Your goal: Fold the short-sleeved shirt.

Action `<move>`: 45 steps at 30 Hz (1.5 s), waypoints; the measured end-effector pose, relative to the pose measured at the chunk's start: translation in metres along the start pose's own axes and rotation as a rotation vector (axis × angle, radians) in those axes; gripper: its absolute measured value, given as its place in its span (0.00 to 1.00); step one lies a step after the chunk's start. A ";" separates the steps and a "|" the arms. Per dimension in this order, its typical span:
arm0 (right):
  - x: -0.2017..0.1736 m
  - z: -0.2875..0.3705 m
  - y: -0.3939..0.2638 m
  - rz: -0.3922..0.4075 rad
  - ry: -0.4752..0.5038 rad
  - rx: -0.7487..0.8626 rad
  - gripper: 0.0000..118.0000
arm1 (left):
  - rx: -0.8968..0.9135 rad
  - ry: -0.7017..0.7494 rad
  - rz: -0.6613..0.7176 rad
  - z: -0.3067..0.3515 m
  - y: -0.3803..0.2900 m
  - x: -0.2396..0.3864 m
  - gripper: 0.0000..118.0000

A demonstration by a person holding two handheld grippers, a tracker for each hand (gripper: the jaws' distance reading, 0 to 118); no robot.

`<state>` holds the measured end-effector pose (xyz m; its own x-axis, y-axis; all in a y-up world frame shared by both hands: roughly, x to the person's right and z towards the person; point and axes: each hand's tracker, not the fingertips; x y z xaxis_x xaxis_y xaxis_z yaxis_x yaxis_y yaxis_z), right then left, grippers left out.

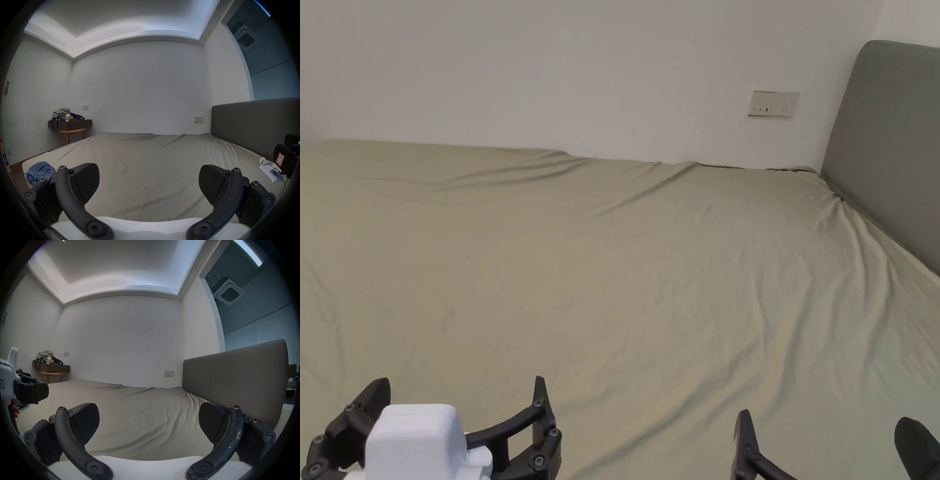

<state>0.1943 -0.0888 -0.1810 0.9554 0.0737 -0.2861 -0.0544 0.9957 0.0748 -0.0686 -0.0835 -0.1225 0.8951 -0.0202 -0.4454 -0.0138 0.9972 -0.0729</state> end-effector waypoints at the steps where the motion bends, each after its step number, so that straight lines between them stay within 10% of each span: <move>1: 0.000 0.000 0.000 0.000 0.000 -0.001 1.00 | -0.001 0.000 0.001 0.000 0.000 0.000 1.00; 45: -0.001 -0.003 -0.002 -0.009 0.007 -0.014 1.00 | -0.014 0.006 -0.006 -0.002 -0.001 0.000 1.00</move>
<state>0.1930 -0.0903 -0.1835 0.9536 0.0652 -0.2939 -0.0500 0.9970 0.0589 -0.0698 -0.0846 -0.1244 0.8926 -0.0264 -0.4501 -0.0147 0.9960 -0.0876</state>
